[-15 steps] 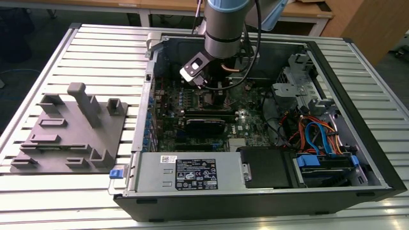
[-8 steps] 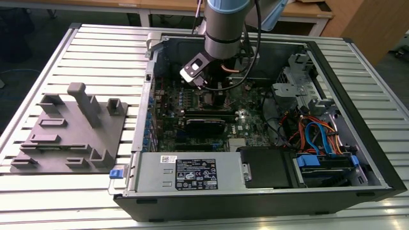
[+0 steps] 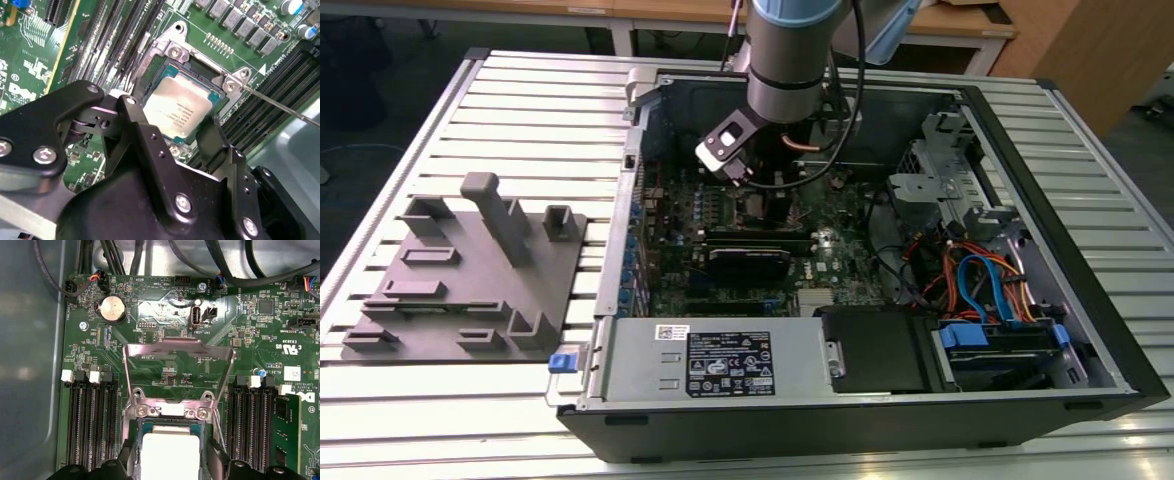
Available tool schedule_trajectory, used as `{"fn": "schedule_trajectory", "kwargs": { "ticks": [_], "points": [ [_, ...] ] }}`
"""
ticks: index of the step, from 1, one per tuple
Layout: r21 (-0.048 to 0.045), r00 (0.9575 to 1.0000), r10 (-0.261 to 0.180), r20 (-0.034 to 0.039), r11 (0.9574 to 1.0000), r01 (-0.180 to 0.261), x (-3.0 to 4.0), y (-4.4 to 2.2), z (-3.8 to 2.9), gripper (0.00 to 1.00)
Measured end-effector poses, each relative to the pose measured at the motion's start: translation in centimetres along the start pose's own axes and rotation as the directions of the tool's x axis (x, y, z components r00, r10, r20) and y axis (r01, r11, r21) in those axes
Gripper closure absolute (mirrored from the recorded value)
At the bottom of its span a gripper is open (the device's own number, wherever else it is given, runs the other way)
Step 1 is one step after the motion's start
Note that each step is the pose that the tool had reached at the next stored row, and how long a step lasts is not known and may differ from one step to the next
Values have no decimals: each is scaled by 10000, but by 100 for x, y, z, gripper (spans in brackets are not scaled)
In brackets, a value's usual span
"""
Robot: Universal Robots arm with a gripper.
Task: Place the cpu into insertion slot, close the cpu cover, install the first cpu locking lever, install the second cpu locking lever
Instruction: 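Place the cpu into insertion slot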
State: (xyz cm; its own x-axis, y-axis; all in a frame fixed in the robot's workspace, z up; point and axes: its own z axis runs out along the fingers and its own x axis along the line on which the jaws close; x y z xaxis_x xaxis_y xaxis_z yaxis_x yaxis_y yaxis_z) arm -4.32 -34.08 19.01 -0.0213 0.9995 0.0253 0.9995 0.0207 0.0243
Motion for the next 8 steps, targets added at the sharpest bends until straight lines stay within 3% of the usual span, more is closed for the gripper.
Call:
{"fn": "schedule_trajectory", "kwargs": {
  "ticks": [8],
  "points": [
    [42, 10000, 1, -17, 10000, -1, 4, 4, -143, 34]
  ]
}}
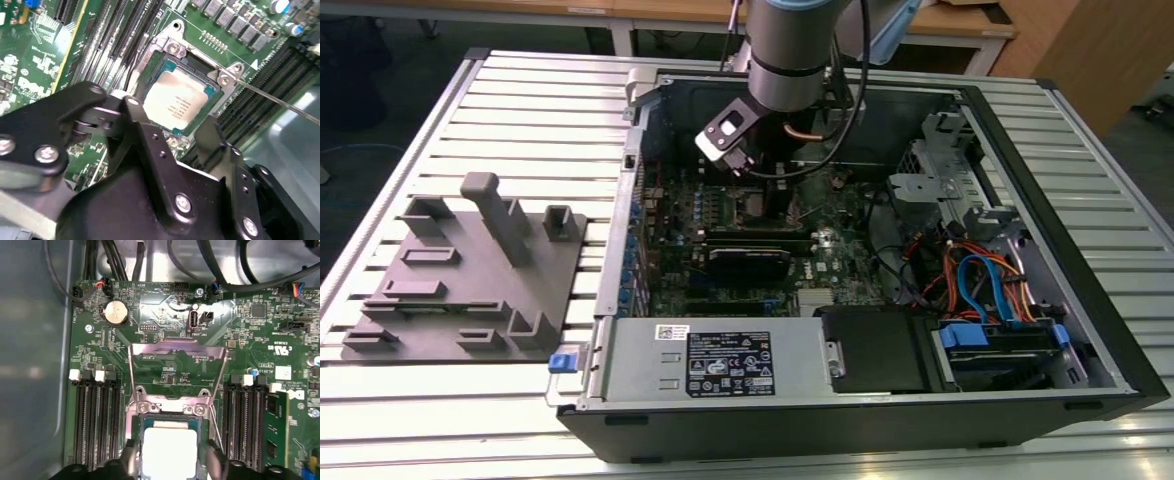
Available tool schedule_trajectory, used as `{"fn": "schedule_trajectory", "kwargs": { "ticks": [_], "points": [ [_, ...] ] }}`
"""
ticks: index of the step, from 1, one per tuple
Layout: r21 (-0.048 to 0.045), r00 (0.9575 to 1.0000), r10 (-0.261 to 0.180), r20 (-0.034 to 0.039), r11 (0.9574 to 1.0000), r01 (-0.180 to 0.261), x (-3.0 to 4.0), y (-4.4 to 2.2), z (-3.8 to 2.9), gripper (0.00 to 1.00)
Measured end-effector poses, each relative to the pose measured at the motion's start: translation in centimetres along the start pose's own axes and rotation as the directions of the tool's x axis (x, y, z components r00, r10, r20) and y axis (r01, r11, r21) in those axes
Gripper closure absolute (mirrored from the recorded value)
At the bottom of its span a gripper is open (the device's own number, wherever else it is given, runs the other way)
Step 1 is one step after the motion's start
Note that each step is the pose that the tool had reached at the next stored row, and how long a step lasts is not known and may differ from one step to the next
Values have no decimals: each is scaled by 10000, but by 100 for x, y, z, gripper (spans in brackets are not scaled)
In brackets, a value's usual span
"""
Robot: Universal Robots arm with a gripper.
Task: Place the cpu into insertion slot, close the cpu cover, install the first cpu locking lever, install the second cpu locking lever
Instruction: 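Place the cpu into insertion slot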
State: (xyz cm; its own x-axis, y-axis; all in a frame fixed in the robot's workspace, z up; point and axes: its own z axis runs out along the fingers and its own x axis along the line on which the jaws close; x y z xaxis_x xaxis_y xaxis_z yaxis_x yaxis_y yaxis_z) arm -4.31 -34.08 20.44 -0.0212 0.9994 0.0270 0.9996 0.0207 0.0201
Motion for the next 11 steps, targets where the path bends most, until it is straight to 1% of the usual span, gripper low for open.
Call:
{"fn": "schedule_trajectory", "kwargs": {
  "ticks": [1, 2, 4, 5, 6, 7, 8, 10, 11],
  "points": [
    [12, 10000, 0, -15, 10000, 0, 1, 1, -20, 40],
    [25, 10000, 1, -23, 10000, -1, 1, 1, -38, 40],
    [41, 10000, 3, -28, 10000, -3, 2, 1, -65, 53],
    [42, 10000, 3, -31, 10000, -3, 2, 2, -64, 58],
    [42, 10000, 2, -31, 10000, -2, 2, 2, -64, 58],
    [43, 10000, 2, -31, 10000, -2, 2, 2, -65, 64],
    [44, 10000, 2, -31, 10000, -2, 2, 2, -65, 64],
    [45, 10000, 2, -29, 10000, -2, 2, 2, -65, 76],
    [45, 10000, 2, -29, 10000, -2, 2, 2, -65, 76]
  ]
}}
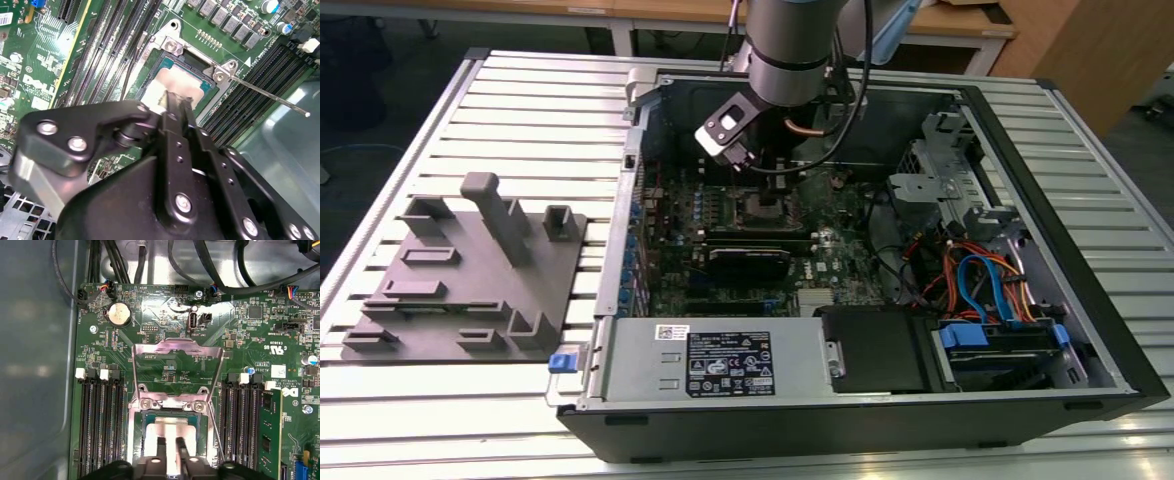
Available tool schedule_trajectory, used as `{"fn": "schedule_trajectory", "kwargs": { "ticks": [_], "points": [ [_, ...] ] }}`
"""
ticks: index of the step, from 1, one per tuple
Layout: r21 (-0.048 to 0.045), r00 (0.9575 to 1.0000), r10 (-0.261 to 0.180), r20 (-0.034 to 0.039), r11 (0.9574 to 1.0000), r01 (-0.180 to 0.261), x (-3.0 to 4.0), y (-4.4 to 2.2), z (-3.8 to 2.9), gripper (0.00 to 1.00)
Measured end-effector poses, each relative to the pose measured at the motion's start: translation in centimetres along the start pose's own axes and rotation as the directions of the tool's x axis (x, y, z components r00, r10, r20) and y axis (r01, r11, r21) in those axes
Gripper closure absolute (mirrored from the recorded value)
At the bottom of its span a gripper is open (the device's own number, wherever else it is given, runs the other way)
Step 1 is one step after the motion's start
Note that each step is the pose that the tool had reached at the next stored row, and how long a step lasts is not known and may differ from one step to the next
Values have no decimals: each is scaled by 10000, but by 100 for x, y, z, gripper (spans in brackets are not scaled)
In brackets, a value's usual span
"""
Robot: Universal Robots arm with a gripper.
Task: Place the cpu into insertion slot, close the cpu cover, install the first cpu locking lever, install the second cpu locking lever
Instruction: 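Place the cpu into insertion slot, then close the cpu cover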
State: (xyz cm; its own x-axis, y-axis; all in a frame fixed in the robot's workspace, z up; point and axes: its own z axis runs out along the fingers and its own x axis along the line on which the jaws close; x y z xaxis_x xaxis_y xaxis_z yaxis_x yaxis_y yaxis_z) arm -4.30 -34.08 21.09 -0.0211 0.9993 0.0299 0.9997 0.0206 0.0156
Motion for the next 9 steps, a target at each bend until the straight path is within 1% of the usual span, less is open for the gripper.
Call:
{"fn": "schedule_trajectory", "kwargs": {
  "ticks": [2, 3, 4, 9],
  "points": [
    [1, 10000, 0, 0, 10000, 0, 0, 0, 0, 87],
    [1, 10000, 0, 0, 10000, 0, 0, 0, 0, 87],
    [1, 10000, 0, 0, 10000, 0, 0, 0, 0, 90],
    [15, 10000, 0, -1, 10000, 0, 0, 0, 0, 90]
  ]
}}
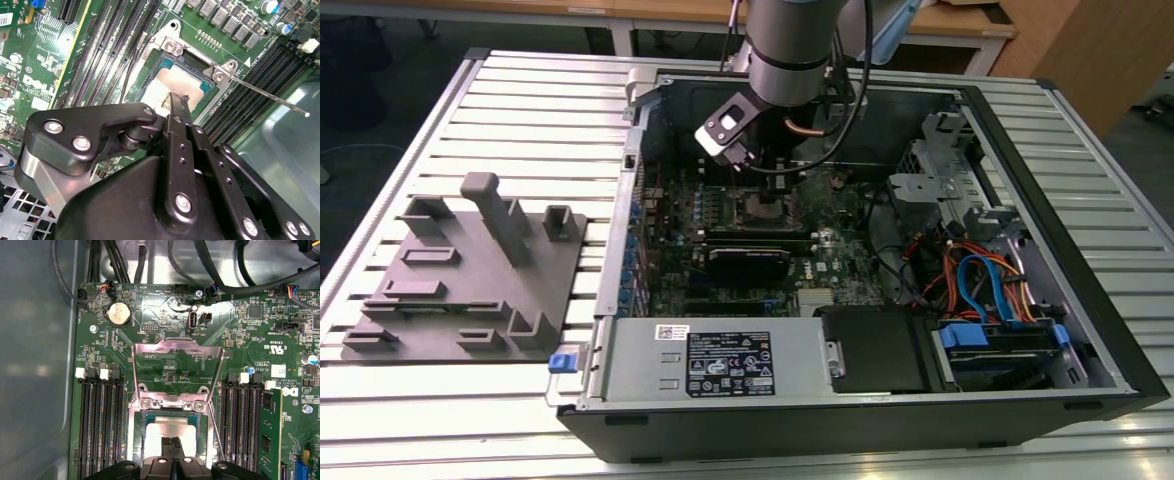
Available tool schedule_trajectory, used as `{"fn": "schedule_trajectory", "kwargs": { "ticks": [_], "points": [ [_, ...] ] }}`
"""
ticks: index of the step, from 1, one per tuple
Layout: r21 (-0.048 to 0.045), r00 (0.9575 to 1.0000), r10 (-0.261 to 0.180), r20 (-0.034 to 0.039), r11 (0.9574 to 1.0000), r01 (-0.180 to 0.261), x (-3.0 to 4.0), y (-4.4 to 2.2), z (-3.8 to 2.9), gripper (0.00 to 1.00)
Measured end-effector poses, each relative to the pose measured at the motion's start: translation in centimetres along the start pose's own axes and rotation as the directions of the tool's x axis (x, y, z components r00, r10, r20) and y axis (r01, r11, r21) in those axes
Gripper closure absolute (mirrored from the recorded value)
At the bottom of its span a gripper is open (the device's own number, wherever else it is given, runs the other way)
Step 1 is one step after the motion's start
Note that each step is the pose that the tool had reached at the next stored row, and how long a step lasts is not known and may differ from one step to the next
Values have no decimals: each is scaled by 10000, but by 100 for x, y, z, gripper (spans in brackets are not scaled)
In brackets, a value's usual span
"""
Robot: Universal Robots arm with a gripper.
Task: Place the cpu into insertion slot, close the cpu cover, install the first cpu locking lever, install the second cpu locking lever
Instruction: 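Close the cpu cover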
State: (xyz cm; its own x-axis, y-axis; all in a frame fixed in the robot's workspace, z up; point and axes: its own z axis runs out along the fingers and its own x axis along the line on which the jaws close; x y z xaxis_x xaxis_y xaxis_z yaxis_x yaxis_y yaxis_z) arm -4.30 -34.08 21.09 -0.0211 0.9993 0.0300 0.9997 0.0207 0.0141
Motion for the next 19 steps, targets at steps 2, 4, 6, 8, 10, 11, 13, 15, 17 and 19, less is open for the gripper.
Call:
{"fn": "schedule_trajectory", "kwargs": {
  "ticks": [2, 4, 6, 8, 10, 11, 13, 15, 17, 19],
  "points": [
    [0, 10000, 0, 0, 10000, 0, 0, 0, 0, 90],
    [1, 10000, 0, 1, 10000, 0, 0, 0, -7, 90],
    [1, 10000, 0, 1, 10000, 0, 0, 0, -19, 90],
    [1, 10000, 1, 1, 10000, -1, 1, 0, -33, 90],
    [1, 10000, 0, 0, 10000, 0, 1, 1, -44, 90],
    [1, 10000, 0, 0, 10000, 0, 2, 1, -49, 90],
    [1, 10000, 0, 0, 10000, 0, 2, 1, -66, 90],
    [1, 10000, 1, 2, 10000, -1, 3, 1, -73, 90],
    [1, 10000, -1, 5, 10000, 1, 2, 1, -81, 90],
    [0, 10000, 0, 3, 10000, 0, 3, 1, -85, 90]
  ]
}}
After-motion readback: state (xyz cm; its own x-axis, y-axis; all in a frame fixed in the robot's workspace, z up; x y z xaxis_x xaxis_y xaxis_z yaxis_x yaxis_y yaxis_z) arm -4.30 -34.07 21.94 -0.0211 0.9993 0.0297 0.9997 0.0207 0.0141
